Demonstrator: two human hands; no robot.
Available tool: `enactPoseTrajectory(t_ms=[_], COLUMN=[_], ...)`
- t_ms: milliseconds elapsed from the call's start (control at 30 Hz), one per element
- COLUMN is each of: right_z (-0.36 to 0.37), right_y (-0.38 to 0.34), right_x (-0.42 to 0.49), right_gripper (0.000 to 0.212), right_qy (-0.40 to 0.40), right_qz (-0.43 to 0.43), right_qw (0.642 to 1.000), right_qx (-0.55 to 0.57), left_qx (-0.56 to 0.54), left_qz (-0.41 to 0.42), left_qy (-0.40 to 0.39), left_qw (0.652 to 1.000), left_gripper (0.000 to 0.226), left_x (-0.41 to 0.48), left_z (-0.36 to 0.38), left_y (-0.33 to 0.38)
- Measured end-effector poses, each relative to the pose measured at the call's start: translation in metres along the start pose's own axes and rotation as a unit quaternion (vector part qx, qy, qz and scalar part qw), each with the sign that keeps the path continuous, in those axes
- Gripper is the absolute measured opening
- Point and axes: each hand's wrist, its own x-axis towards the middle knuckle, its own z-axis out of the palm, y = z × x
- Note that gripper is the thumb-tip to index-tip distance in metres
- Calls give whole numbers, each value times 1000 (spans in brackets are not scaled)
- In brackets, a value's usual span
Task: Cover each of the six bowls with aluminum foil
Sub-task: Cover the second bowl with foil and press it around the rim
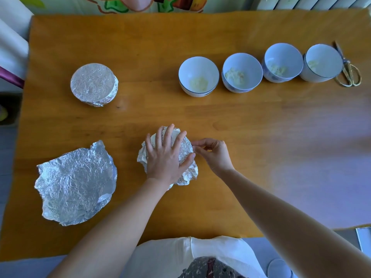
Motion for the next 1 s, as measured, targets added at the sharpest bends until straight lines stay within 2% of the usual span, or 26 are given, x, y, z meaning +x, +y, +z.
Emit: enactPoseTrajectory(t_ms=[133,267,333,467,700,800,1000], right_z=[4,5,2,-7,-2,3,-3], right_y=[0,3,4,4,10,9,-4], right_x=[1,-5,-6,-9,-13,-8,11], right_gripper=[14,16,22,34,80,78,77], right_qy=[15,14,-17,-97,-193,-194,-262], right_qz=[-3,-50,-70,-57,-56,-52,-53], right_qw=[1000,997,995,990,970,967,940], right_qx=[-21,-53,-72,-84,-136,-158,-214], left_qx=[-1,-4,-7,-8,-33,-49,-147], left_qz=[-11,-12,-24,-37,-108,-154,-235], left_qy=[0,5,2,-3,10,15,4], left_qw=[1000,1000,1000,999,994,987,961], left_gripper=[66,65,66,65,65,65,80], left_x=[0,0,1,0,3,2,-4], left_z=[-1,-1,-1,-1,-1,-1,-11], left_y=[1,2,2,4,10,13,14])
